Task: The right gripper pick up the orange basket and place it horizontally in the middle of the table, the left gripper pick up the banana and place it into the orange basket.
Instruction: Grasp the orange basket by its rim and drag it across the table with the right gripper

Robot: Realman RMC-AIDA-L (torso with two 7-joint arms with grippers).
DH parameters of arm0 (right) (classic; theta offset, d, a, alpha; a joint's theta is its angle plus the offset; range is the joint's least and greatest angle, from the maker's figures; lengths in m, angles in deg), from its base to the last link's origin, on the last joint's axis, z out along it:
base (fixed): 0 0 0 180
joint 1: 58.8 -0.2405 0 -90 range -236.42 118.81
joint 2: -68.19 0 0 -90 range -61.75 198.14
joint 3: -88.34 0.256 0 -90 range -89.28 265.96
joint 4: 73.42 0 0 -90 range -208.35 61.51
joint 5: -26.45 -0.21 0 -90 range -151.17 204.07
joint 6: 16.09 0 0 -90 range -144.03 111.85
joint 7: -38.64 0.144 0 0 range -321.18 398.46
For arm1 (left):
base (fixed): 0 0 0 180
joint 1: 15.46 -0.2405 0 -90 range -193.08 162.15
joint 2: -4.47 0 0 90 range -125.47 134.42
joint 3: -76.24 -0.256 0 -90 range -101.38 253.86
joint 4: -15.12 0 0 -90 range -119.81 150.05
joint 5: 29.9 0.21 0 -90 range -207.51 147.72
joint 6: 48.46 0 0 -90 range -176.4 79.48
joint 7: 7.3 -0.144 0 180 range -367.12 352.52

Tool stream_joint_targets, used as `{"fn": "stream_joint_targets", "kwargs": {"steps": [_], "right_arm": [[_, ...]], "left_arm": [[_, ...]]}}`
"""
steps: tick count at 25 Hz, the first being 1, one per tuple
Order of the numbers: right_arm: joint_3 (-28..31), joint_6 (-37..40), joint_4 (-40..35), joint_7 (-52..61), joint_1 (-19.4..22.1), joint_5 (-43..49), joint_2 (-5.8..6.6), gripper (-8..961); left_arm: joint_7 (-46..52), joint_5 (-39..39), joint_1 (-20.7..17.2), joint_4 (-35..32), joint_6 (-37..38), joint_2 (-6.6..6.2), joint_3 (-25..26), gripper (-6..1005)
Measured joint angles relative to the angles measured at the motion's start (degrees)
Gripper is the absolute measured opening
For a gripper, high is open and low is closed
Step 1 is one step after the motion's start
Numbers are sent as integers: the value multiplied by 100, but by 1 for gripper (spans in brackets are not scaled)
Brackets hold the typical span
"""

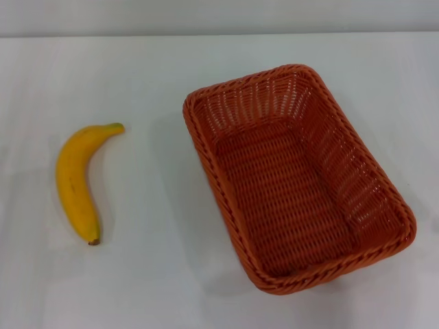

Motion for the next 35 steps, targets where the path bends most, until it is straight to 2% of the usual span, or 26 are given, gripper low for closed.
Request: {"fn": "stream_joint_targets", "kwargs": {"steps": [7,12,21,32,35], "right_arm": [[-660,563,-41,-105,941,-620,-66,837],[-1246,1141,1,-235,1321,-963,-106,836],[-2195,1908,185,-145,1304,-965,-99,835],[-2689,2462,311,70,1199,-773,-82,833],[-2841,2539,459,159,1054,-602,-77,833]], "left_arm": [[0,-11,30,-42,0,-1,0,788],[16,-12,74,-50,0,4,0,789],[35,-67,94,-61,5,8,0,789],[48,-66,94,-47,5,-6,0,789],[52,-64,83,-41,5,-8,0,789]]}}
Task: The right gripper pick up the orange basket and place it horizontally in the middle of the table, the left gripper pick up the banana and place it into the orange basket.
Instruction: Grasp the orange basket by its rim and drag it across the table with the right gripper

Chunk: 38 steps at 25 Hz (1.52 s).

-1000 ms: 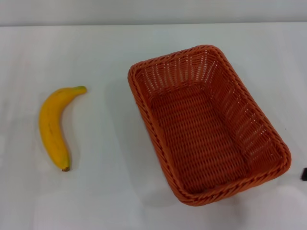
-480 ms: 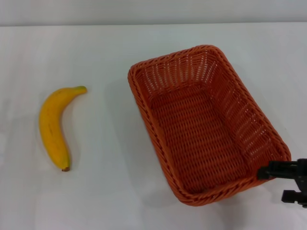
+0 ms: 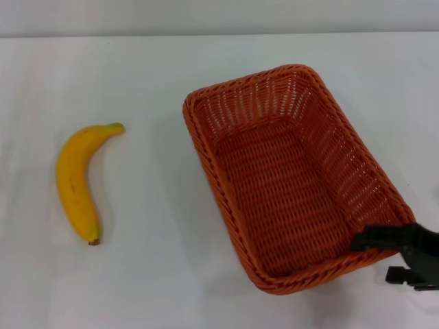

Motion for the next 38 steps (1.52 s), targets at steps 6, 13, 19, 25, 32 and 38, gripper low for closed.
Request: {"fn": "stream_joint_targets", "kwargs": {"steps": [6,13,19,25,32,38], "right_arm": [[-229,163,247,88,-284,142,10,832],[-218,236,296,88,-307,170,16,802],[-163,250,446,31,-315,50,19,655],[-147,300,434,-103,-331,-4,20,620],[-42,424,475,-275,-296,-86,19,446],[4,466,582,-313,-289,-64,19,401]], "left_arm": [[6,1,-24,10,0,-2,0,789],[19,-6,-48,26,-1,-2,0,789],[87,-9,-45,37,-1,-2,0,789],[90,-9,-25,36,-1,-7,0,789],[224,-9,-6,105,-1,-18,0,788],[229,-32,-6,106,0,-20,3,788]]}}
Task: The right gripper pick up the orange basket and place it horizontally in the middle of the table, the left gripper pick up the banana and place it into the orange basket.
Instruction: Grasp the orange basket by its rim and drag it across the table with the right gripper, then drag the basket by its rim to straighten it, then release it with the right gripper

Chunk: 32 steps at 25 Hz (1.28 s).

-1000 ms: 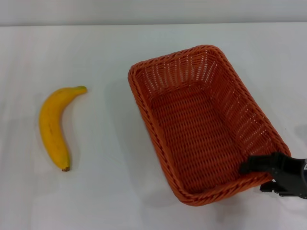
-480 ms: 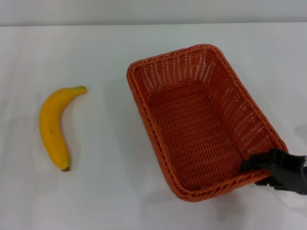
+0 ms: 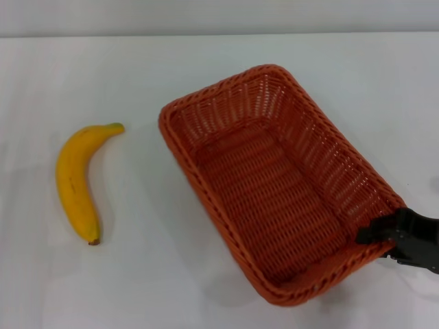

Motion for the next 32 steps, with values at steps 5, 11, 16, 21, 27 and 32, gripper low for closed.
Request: {"fn": "stream_joint_targets", "kwargs": {"steps": [5,11,16,21,27,32], "right_arm": [[59,1,88,-32,-2,-18,6,308],[208,-26,40,-111,24,-98,9,233],[379,-96,-86,-189,27,-269,9,219],[594,-138,-162,-325,28,-566,9,218],[1081,-400,-301,-402,-271,-777,18,217],[1678,-927,-79,-571,-1346,-724,75,217]], "left_arm": [[1,-49,12,-1,0,0,6,788],[1,-56,5,-1,0,0,6,788],[1,-68,2,-1,0,0,60,788],[1,-68,-4,-1,0,0,68,788],[0,-67,18,0,1,1,77,788],[0,-65,34,-1,1,1,77,788]]}}
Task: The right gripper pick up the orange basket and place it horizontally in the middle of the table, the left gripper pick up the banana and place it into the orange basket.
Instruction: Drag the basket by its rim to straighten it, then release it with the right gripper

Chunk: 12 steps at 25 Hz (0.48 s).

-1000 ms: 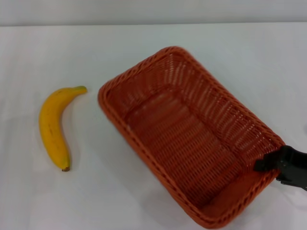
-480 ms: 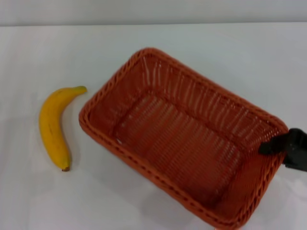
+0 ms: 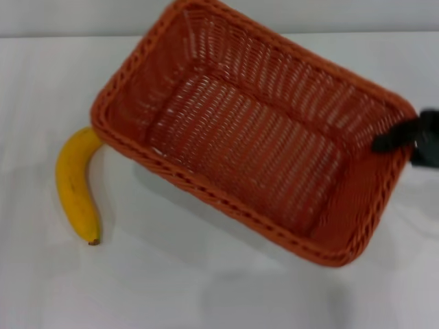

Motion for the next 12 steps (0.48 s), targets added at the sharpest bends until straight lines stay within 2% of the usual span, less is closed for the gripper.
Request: {"fn": "stream_joint_targets", "kwargs": {"steps": [7,12], "right_arm": [[670,-586,1327,-671,-1731,520,7,218],[959,-681,2549,-1184,-2788,1021,89,222]], "left_arm": [[-17,1,0,-1,-1,16,-1,788],[-33,2,11,-1,-1,17,-1,789]]}}
